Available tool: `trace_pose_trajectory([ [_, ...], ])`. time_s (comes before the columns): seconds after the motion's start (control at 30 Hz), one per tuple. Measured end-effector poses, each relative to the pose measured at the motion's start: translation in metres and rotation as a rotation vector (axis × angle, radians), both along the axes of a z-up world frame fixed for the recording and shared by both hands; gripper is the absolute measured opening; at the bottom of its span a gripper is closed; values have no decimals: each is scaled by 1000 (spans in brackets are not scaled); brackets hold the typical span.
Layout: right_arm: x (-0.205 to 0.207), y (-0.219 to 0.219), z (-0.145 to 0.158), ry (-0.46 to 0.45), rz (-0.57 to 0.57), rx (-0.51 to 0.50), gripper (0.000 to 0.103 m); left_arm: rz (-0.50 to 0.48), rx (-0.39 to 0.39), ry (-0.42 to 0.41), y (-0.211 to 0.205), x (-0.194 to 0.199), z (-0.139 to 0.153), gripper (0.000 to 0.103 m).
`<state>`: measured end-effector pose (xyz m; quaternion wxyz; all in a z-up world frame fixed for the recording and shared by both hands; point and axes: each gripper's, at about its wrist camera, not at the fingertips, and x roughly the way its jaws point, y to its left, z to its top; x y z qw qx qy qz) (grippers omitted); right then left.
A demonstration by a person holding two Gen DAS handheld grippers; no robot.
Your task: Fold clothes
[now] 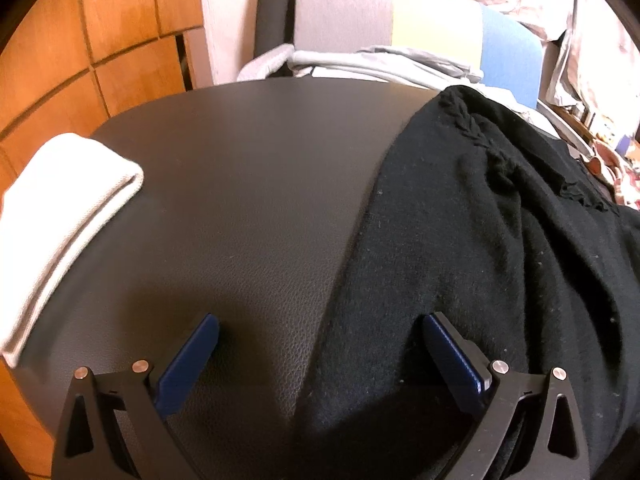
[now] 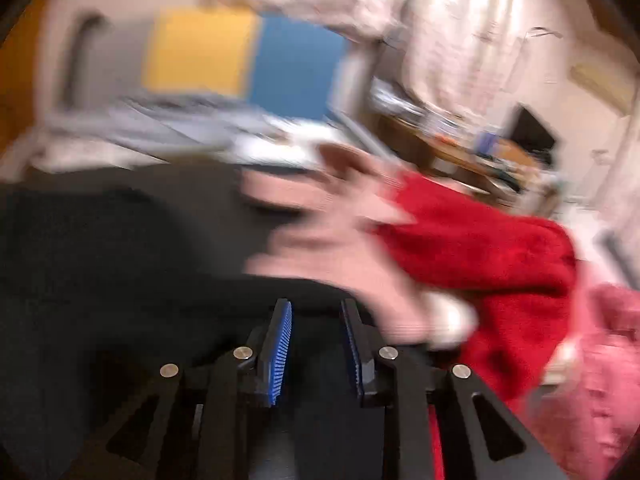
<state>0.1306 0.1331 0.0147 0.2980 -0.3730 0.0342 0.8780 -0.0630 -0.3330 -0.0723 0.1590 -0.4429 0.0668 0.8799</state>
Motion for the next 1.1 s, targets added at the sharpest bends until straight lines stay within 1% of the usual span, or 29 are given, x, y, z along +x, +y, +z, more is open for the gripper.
trace_pose_trajectory([
  [0.03, -8, -26, -3, 18, 107, -59, 27, -24, 6, -9, 1, -3, 2, 102],
  [0.07, -14, -46, -8, 19, 178, -110, 27, -44, 4, -2, 1, -2, 5, 102],
  [0.17, -32, -93, -31, -15, 319, -244, 27, -99, -11, 36, -3, 1, 17, 102],
  [0.23, -41, -116, -48, -49, 368, -293, 27, -132, -11, 58, -11, 3, 27, 102],
  [0.3, -44, -124, -62, -64, 359, -325, 27, -152, 14, 42, -20, 3, 32, 102],
  [0.33, -44, -126, -69, -69, 351, -342, 27, -163, 47, 10, -26, 4, 31, 102],
  [0.43, -40, -112, -78, -5, 313, -444, 27, -190, 148, -93, -42, 9, 26, 102],
  [0.47, -38, -109, -80, 16, 305, -479, 27, -192, 169, -119, -44, 11, 22, 102],
  [0.5, -36, -106, -81, 29, 303, -497, 27, -194, 190, -145, -47, 14, 18, 102],
  [0.53, -34, -109, -81, 32, 307, -495, 27, -195, 210, -170, -50, 17, 14, 102],
  [0.63, -29, -119, -79, 32, 313, -463, 27, -209, 208, -120, -51, 34, 12, 102],
  [0.7, -27, -120, -79, 39, 310, -458, 27, -245, 192, -114, -45, 43, 12, 102],
  [0.73, -26, -118, -80, 45, 307, -460, 27, -266, 174, -102, -40, 50, 11, 101],
  [0.77, -26, -116, -82, 52, 304, -465, 27, -289, 122, -79, -33, 57, 10, 99],
  [0.8, -25, -113, -83, 58, 301, -470, 27, -312, 71, -55, -26, 65, 9, 90],
  [0.87, -23, -116, -86, 64, 295, -469, 27, -374, -19, 25, -13, 83, 10, 71],
  [0.9, -22, -118, -86, 64, 293, -466, 27, -403, 0, 20, -11, 87, 12, 48],
  [0.93, -21, -118, -85, 64, 292, -461, 27, -418, 22, 2, -9, 88, 14, 31],
  [1.0, -27, -120, -85, 63, 291, -454, 27, -436, 32, -32, -7, 85, 18, 13],
  [1.1, -27, -119, -85, 67, 289, -461, 27, -438, -32, -8, -1, 80, 27, 13],
])
